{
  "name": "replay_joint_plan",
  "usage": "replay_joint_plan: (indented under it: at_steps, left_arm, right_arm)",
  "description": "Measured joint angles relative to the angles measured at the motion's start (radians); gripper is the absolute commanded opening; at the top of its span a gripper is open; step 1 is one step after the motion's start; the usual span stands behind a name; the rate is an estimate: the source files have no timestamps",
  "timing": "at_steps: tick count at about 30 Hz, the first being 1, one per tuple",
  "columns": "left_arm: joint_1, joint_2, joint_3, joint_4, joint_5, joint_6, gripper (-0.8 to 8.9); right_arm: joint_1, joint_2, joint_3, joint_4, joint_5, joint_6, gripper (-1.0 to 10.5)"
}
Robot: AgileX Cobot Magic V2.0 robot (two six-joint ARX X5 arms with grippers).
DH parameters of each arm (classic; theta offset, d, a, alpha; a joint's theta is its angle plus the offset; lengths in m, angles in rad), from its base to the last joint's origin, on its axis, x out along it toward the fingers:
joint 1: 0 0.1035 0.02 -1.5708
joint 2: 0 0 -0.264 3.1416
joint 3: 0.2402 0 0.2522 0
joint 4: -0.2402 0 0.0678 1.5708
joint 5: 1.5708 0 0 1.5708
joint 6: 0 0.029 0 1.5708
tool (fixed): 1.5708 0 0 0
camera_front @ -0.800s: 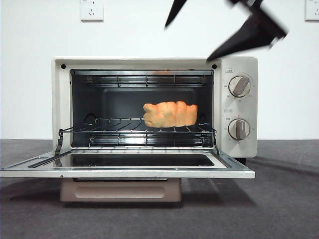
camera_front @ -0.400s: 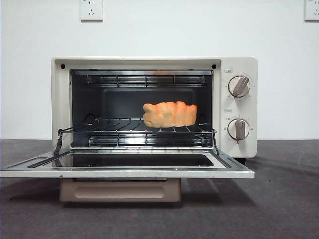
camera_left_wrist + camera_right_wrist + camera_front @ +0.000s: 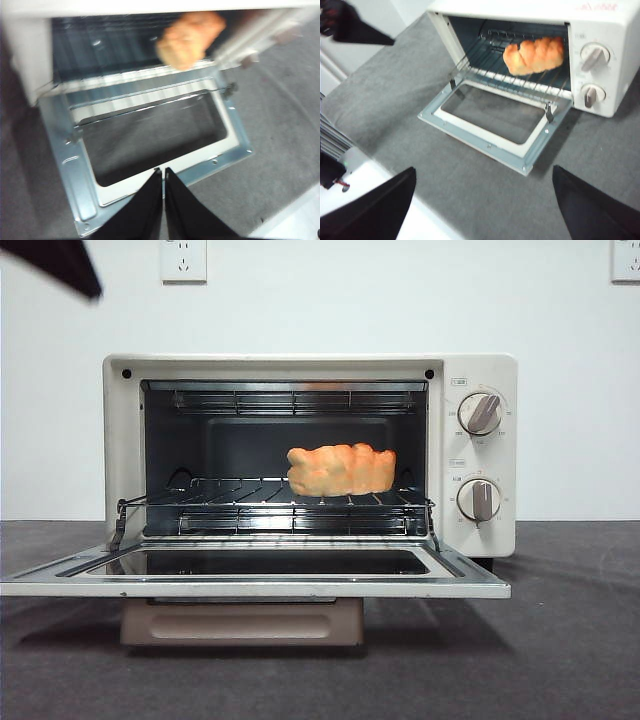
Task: The left arm flap open the oven, the right arm pick bread and place it into oven, the left arm flap close the oven
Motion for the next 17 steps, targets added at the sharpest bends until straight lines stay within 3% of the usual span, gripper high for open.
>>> replay_joint_plan:
  at_steps: [4,17]
  left_arm:
    - [0.110,0.112,-0.034,0.040,0.078,0.029,0.10]
    - [0.268,0.185,-0.396,0.320,0.115,0.009,0.10]
  right_arm:
    - [0.000,-0.021,0.000,-0.037,0.000,0.000,4.3]
    - [0.000,-0.027,0.000,-0.058,0.006,0.000,4.3]
